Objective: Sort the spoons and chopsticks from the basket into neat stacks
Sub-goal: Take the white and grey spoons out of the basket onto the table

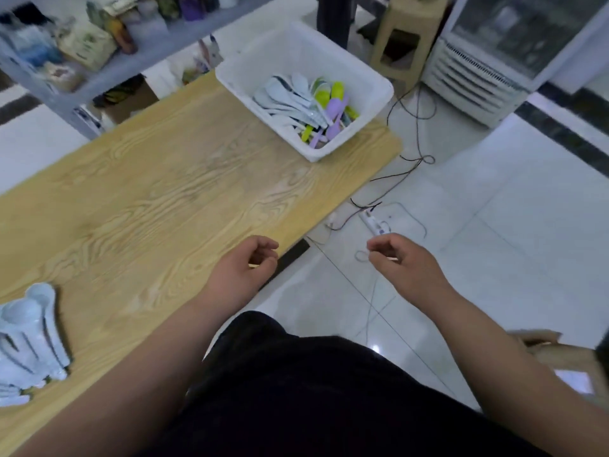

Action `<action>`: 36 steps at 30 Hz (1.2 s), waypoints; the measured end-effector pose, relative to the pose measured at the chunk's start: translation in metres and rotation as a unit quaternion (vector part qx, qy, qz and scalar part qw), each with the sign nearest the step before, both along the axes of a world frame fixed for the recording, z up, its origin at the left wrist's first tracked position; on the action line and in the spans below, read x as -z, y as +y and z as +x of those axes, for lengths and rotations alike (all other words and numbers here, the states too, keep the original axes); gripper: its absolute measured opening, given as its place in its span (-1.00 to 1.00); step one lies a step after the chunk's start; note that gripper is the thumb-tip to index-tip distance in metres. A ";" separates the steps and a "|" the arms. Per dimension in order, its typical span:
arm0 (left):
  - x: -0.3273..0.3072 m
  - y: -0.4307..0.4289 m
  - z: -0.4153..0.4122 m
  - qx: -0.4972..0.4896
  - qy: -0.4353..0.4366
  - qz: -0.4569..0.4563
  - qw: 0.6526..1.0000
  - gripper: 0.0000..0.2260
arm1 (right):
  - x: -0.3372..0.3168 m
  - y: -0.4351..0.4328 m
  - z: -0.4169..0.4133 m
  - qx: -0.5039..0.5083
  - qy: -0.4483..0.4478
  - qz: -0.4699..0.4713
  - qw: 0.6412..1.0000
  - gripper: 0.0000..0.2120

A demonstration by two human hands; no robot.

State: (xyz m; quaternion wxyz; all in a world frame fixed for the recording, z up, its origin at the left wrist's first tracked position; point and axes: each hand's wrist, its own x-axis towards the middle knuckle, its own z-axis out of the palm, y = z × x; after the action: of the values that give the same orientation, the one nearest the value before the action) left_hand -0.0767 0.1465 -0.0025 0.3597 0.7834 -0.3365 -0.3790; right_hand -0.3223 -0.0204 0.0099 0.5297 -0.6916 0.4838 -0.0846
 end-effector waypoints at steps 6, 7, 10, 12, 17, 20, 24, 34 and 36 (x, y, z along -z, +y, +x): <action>0.010 -0.057 -0.015 0.026 0.043 0.019 0.999 -0.81 | -0.007 -0.085 0.009 0.025 -0.015 -0.032 0.999 -0.88; 0.012 -0.068 -0.014 0.031 0.049 0.020 0.998 -0.81 | -0.007 -0.096 0.012 0.030 -0.012 -0.033 0.999 -0.88; 0.015 -0.107 -0.010 0.051 0.061 0.022 0.997 -0.81 | -0.008 -0.127 0.019 0.033 0.004 -0.036 0.999 -0.87; 0.014 -0.138 -0.004 0.057 0.069 0.019 0.996 -0.81 | -0.006 -0.145 0.022 0.033 0.017 -0.033 0.999 -0.86; 0.008 -0.216 0.026 0.065 0.072 0.002 0.995 -0.82 | -0.003 -0.185 0.032 0.017 0.042 -0.010 0.999 -0.86; 0.003 -0.254 0.045 0.043 0.068 -0.015 0.997 -0.83 | 0.003 -0.208 0.041 0.001 0.043 0.005 0.999 -0.86; 0.002 -0.294 0.061 -0.028 0.073 -0.024 0.997 -0.84 | 0.012 -0.251 0.062 -0.068 0.055 0.017 0.996 -0.87; -0.003 -0.345 0.062 -0.241 0.075 0.007 0.968 -0.80 | 0.013 -0.404 0.199 -0.292 -0.009 0.007 0.956 -0.85; 0.001 -0.353 0.058 -0.283 0.067 0.012 0.957 -0.79 | 0.018 -0.420 0.231 -0.337 -0.017 -0.003 0.941 -0.84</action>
State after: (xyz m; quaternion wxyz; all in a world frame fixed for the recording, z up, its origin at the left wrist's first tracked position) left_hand -0.0183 -0.2060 -0.0038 0.4647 0.8238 -0.0716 -0.3168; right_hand -0.0913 -0.4409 -0.0079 0.5333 -0.8142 0.2126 0.0859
